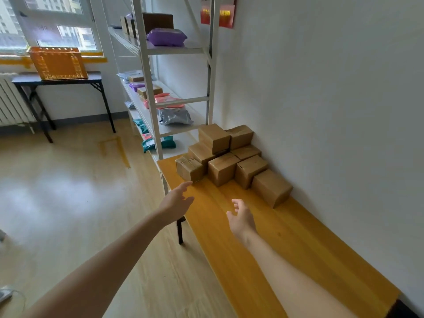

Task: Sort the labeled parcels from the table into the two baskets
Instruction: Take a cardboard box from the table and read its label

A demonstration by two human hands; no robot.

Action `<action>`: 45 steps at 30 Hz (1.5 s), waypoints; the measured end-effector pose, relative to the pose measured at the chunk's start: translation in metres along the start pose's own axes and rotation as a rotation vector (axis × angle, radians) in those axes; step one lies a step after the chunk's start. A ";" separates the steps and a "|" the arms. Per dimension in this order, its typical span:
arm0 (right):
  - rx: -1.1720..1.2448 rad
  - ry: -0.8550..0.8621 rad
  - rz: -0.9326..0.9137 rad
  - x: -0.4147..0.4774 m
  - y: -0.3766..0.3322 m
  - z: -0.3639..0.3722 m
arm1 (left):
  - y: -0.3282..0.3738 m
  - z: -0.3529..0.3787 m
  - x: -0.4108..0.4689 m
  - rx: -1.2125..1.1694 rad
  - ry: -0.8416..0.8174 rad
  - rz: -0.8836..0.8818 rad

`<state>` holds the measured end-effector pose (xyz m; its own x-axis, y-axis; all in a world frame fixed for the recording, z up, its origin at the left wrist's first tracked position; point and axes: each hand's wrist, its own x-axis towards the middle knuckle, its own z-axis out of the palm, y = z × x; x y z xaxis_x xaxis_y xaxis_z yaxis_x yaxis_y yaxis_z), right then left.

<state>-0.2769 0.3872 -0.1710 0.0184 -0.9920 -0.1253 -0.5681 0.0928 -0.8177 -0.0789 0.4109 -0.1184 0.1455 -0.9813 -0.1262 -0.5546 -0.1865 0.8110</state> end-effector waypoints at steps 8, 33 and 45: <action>0.004 0.086 0.110 0.079 -0.039 0.087 | -0.071 -0.072 0.129 -0.014 -0.137 -0.001; 0.266 0.124 0.547 0.272 -0.062 0.209 | -0.166 -0.090 0.414 0.146 -0.495 -0.030; 0.372 -0.037 0.706 0.310 -0.045 0.228 | -0.166 -0.052 0.465 0.222 -0.688 -0.150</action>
<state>-0.0582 0.0948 -0.3007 -0.2122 -0.6851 -0.6969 -0.1442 0.7273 -0.6710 0.1238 -0.0121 -0.2817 -0.2738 -0.7392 -0.6153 -0.7322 -0.2546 0.6318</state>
